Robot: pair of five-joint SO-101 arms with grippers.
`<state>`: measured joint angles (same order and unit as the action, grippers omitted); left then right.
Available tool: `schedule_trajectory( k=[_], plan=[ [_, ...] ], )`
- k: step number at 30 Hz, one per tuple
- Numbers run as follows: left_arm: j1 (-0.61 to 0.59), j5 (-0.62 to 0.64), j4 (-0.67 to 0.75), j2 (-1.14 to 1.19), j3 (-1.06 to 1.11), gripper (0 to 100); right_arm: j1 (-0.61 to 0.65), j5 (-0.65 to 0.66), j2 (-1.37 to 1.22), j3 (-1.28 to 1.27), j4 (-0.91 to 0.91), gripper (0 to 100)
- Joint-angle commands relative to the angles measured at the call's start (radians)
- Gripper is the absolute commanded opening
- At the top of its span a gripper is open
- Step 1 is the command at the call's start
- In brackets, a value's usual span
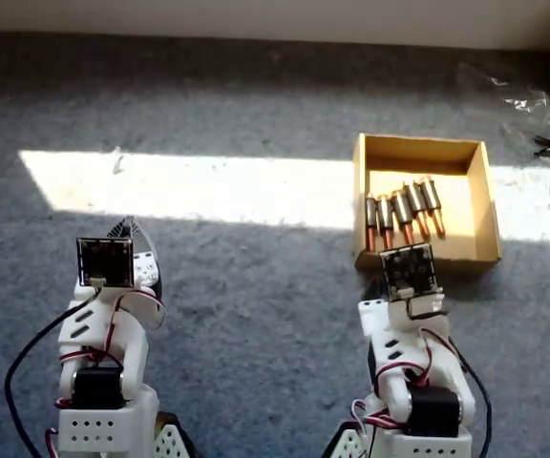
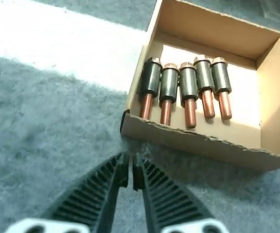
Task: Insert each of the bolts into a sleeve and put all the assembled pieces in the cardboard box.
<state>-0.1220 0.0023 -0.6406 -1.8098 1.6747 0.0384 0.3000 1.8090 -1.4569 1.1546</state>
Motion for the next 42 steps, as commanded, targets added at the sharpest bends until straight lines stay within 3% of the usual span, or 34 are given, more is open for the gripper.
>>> schedule_trajectory(
  k=[1, 8, 14, 18, 42],
  plan=[
    [-0.005, -0.009, -0.064, -0.012, 0.022, 0, -0.008, -0.011, 0.004, -0.042, -0.025, 0.9],
    [-0.002, -0.009, -0.288, -0.012, 0.022, 0, -0.008, -0.014, 0.004, -0.163, -0.025, 1.0],
    [0.031, -0.006, -0.385, -0.012, 0.021, 0, -0.008, -0.236, 0.004, -0.203, -0.027, 1.3],
    [0.127, -0.005, -0.479, -0.012, 0.021, 0, -0.008, -0.242, 0.004, -0.252, -0.025, 1.3],
    [0.061, 0.069, -0.657, -0.012, 0.021, 0, 0.082, -0.244, 0.004, -0.331, 0.058, 1.3]
  ],
)
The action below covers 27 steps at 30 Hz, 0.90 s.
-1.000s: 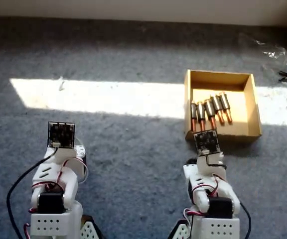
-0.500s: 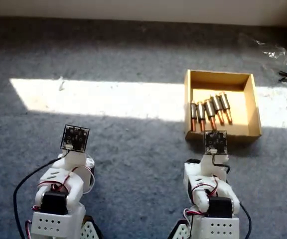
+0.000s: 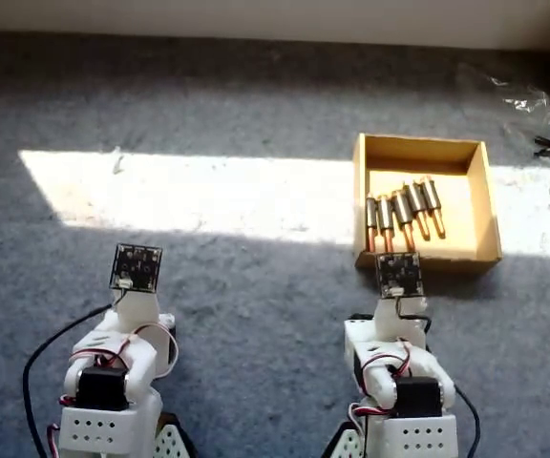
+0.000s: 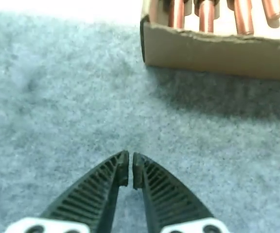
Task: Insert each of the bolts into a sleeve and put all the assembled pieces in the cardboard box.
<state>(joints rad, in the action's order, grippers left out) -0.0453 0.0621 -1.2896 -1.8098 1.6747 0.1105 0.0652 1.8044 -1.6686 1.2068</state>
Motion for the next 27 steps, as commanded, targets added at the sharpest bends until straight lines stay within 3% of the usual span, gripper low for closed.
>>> schedule_trajectory(
  k=[1, 27],
  plan=[
    [-0.016, 0.009, -0.009, -0.012, 0.021, 0, 0.010, -0.009, 0.008, -0.119, 0.005, 1.3],
    [-0.016, 0.009, -0.038, -0.012, 0.021, 0, 0.010, -0.009, 0.008, -0.119, 0.007, 1.3]
  ],
)
